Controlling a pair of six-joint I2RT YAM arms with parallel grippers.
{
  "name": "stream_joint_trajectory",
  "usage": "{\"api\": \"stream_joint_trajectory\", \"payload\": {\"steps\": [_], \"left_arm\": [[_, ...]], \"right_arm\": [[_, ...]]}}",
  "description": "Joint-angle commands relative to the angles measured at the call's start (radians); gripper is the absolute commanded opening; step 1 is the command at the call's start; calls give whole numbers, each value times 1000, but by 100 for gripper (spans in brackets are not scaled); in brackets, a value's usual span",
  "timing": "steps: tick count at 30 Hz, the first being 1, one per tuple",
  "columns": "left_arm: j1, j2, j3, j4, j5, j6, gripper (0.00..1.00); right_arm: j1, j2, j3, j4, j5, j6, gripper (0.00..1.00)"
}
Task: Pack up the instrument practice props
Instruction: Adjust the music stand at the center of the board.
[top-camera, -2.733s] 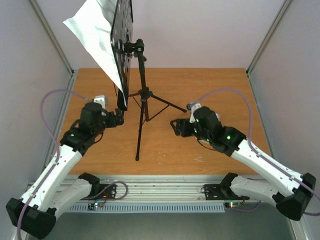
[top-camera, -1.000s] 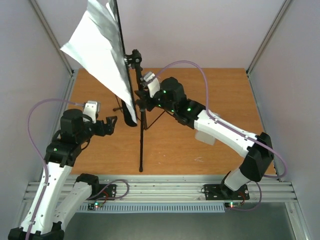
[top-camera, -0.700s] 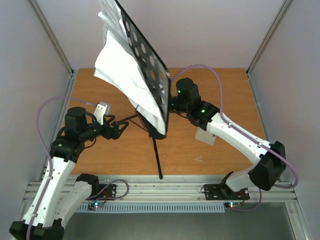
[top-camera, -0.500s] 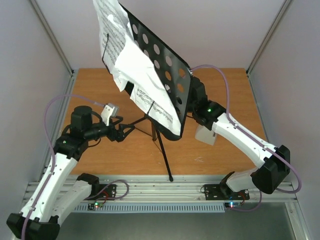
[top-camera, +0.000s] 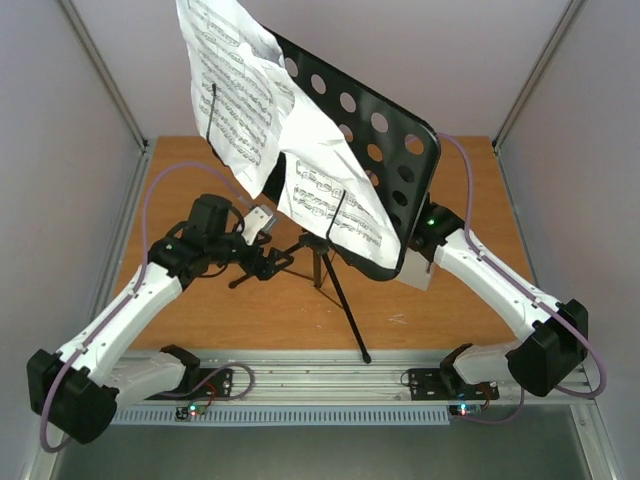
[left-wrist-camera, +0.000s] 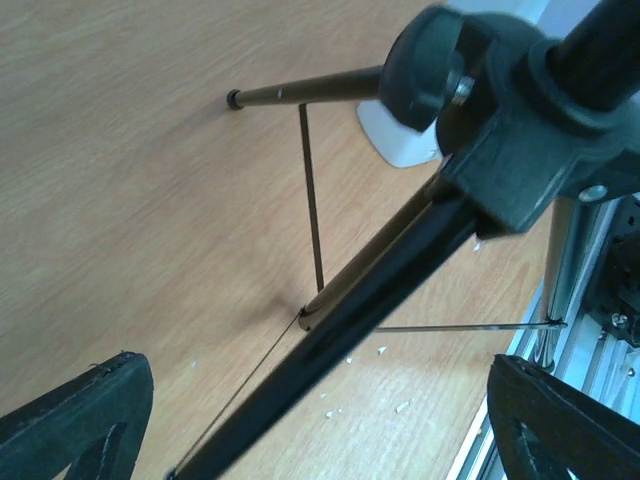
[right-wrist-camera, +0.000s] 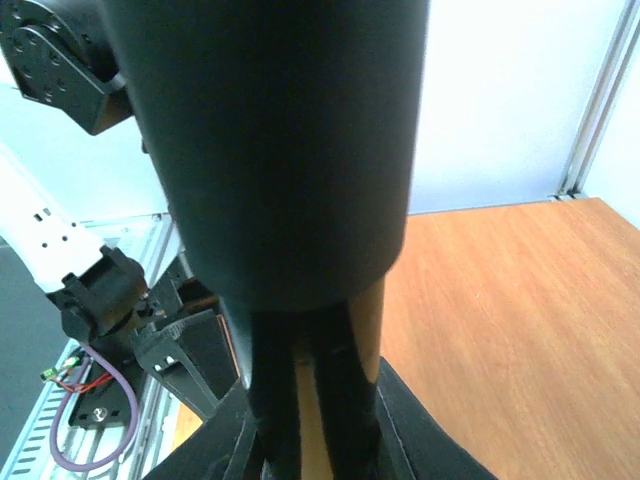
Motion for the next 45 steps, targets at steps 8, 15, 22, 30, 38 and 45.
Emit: {"api": "stream_joint_trajectory", "payload": {"steps": [8, 15, 22, 30, 38, 45], "left_arm": [[-51, 131, 69, 45, 175, 104, 69], [-77, 88, 38, 39, 117, 116, 50], [-148, -96, -81, 173, -53, 15, 42], [-181, -132, -182, 348, -161, -80, 53], [-175, -103, -281, 518, -254, -7, 55], [-175, -29, -265, 553, -183, 3, 43]], "right_arm": [[-35, 21, 13, -19, -177, 99, 1], [-48, 19, -15, 17, -167, 117, 1], [-49, -7, -66, 69, -145, 137, 1], [-50, -6, -74, 85, -146, 139, 1], [-50, -7, -73, 84, -170, 125, 1], [-50, -10, -80, 83, -169, 113, 1]]}}
